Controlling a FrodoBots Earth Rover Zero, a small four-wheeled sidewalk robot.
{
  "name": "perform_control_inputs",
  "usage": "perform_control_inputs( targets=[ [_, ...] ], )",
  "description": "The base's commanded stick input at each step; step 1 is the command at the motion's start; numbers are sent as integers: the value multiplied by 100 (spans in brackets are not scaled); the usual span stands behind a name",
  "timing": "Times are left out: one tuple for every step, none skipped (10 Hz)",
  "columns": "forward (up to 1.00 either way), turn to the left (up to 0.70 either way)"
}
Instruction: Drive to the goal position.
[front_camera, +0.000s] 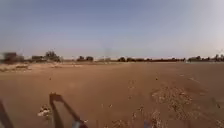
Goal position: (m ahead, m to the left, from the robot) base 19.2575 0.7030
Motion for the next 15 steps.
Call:
perform_control_inputs(
  targets=[
    [70, 0],
    [70, 0],
    [70, 0],
    [70, 0],
    [70, 0],
    [70, 0],
    [70, 0],
    [70, 0],
    [70, 0],
    [70, 0],
    [70, 0],
    [70, 0],
    [70, 0],
    [70, 0],
    [70, 0]
  ],
)
